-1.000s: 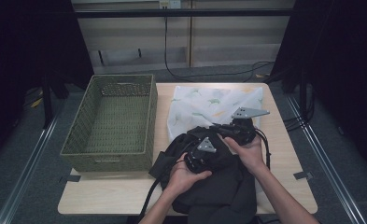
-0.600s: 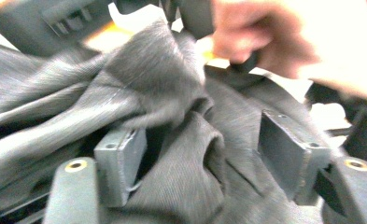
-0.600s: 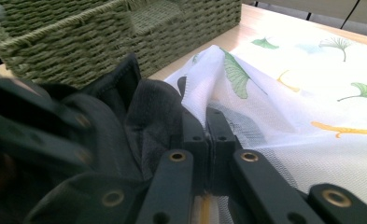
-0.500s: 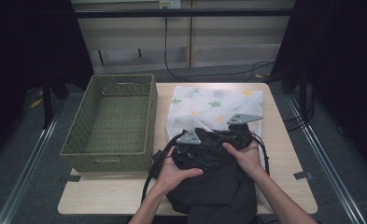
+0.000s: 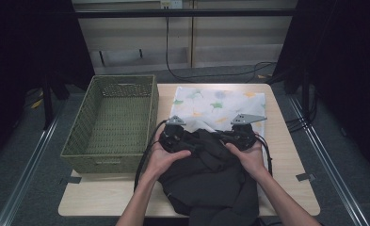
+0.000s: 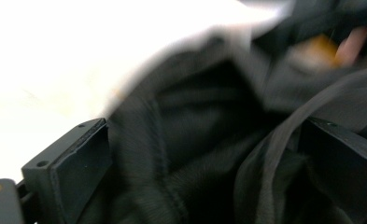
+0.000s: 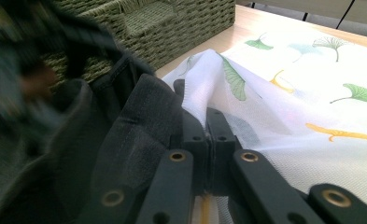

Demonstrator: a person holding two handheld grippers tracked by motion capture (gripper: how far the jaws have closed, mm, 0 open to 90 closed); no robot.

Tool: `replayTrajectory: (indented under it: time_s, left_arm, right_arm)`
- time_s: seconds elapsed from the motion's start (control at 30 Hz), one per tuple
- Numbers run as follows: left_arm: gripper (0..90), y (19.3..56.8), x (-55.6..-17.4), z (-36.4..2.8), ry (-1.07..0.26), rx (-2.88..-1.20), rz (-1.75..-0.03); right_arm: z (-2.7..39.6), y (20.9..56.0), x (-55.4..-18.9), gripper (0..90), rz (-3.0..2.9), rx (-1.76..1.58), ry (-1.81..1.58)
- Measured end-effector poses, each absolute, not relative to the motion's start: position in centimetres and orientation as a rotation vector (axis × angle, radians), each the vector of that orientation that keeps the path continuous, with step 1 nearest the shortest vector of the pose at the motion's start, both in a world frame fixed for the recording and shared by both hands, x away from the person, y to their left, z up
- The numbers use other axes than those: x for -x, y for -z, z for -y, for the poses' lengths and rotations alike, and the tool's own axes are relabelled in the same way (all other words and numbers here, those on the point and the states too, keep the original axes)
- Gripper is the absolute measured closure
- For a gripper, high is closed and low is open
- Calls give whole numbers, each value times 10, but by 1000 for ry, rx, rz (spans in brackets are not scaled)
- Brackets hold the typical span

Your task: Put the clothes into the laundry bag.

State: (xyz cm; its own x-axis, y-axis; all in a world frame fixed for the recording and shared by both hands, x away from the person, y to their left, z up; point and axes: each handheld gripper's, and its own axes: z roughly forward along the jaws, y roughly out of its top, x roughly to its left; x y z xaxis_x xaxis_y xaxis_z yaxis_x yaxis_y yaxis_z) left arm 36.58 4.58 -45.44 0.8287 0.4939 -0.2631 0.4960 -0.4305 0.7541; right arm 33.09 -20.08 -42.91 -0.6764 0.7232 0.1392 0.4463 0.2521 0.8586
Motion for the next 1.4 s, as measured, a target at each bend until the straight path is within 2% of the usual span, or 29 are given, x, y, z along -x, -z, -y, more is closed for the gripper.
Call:
replayTrajectory:
  time_s: [0.1,0.13,0.17,0.23,0.27,0.3,0.37,0.53,0.67,0.9,0.93,1.03,1.17,1.23,1.4]
  left_arm:
    - [38,477,-366,-39,13,-2135,-750]
    - [124,477,-366,-39,13,-2135,-750]
    - [289,477,-367,-41,28,-2127,-747]
    - [550,475,-368,-44,48,-2117,-749]
    - [649,474,-367,-45,50,-2108,-734]
    - [719,468,-362,-46,28,-2121,-704]
    - [776,464,-360,-46,23,-2123,-682]
    - [792,446,-347,-36,20,-2130,-557]
    - [793,448,-342,-17,19,-2174,-505]
    - [796,470,-349,-4,16,-2193,-601]
    - [798,471,-351,-6,-38,-2209,-647]
    - [799,467,-355,-11,-68,-2201,-703]
    - [800,455,-363,-23,-83,-2122,-753]
    - [801,444,-366,-32,-135,-2071,-768]
    - [796,456,-367,-30,-201,-2084,-800]
  right_arm:
    - [201,430,-332,892,-2245,-1080,-1392]
    - [201,430,-332,892,-2245,-1080,-1392]
    - [199,430,-332,892,-2247,-1084,-1386]
    - [198,430,-332,892,-2246,-1083,-1386]
    - [198,430,-333,892,-2245,-1083,-1390]
    - [198,429,-333,892,-2239,-1088,-1396]
    - [197,428,-335,892,-2236,-1081,-1402]
    - [193,427,-338,892,-2234,-1077,-1416]
    - [187,424,-337,892,-2235,-1056,-1427]
    - [197,407,-330,893,-2170,-1055,-1572]
    - [200,404,-328,893,-2156,-1061,-1587]
    - [207,399,-325,893,-2139,-1068,-1610]
    - [212,394,-317,893,-2149,-1052,-1604]
    - [212,391,-314,893,-2150,-1044,-1614]
    - [200,397,-312,893,-2216,-1023,-1564]
